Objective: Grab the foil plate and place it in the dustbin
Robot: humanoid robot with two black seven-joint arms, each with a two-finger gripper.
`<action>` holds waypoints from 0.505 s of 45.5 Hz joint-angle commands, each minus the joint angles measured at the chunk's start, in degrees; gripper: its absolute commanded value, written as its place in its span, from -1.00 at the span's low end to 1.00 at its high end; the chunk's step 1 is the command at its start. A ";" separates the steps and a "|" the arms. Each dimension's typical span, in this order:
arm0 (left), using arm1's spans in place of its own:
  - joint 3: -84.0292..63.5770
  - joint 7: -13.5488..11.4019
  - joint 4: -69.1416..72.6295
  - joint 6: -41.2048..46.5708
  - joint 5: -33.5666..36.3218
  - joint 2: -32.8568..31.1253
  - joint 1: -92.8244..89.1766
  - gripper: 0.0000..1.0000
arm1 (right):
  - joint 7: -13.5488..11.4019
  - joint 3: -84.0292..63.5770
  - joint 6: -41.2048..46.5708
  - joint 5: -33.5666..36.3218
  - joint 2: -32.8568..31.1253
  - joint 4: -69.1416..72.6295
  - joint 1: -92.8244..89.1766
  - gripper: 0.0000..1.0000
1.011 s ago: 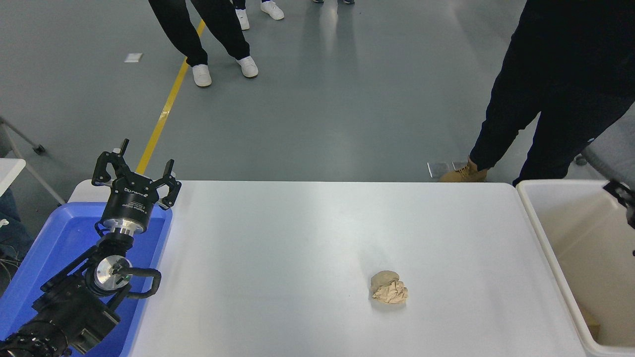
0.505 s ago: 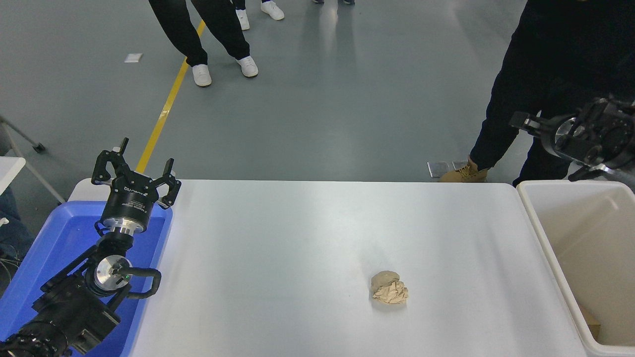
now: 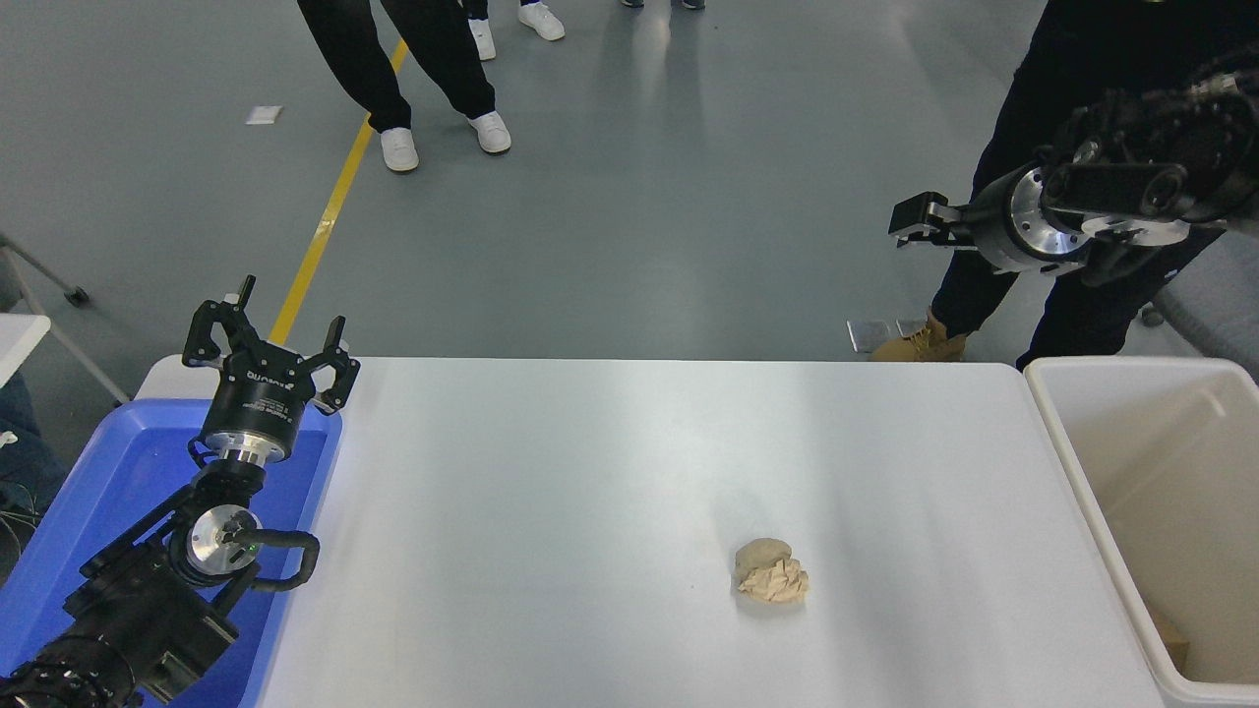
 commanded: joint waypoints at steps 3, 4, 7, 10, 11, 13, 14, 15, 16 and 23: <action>-0.08 -0.06 0.01 0.01 0.01 -0.01 0.09 0.96 | -0.02 0.31 15.00 0.06 0.34 7.68 8.97 1.00; -0.08 -0.06 0.01 0.01 0.01 -0.01 0.09 0.96 | -0.02 0.31 15.61 0.06 0.25 8.39 9.50 1.00; -0.08 -0.06 0.01 0.01 0.01 -0.01 0.09 0.96 | -0.02 0.49 17.37 0.15 0.08 10.59 10.99 1.00; -0.08 -0.06 0.01 0.01 0.01 -0.01 0.09 0.96 | -0.02 0.49 19.22 0.15 -0.19 12.26 12.49 1.00; -0.08 -0.06 0.01 0.01 0.01 -0.01 0.09 0.96 | -0.02 0.49 19.22 0.15 -0.27 12.70 12.93 1.00; -0.08 -0.06 0.01 0.01 0.01 -0.01 0.09 0.96 | -0.02 0.49 19.22 0.15 -0.62 13.32 13.72 1.00; -0.08 -0.06 0.01 0.01 0.01 -0.01 0.09 0.96 | -0.02 0.49 19.22 0.15 -0.80 13.67 14.16 1.00; -0.08 -0.06 0.01 0.01 0.01 -0.01 0.09 0.96 | -0.02 0.57 19.22 0.15 -0.98 13.84 14.42 1.00; -0.08 -0.06 0.01 0.01 0.01 -0.01 0.09 0.96 | -0.02 0.66 19.22 0.15 -1.07 14.02 14.69 1.00; -0.08 -0.06 0.01 0.01 0.01 -0.01 0.09 0.96 | -0.02 1.71 19.22 0.06 -1.07 15.95 16.27 1.00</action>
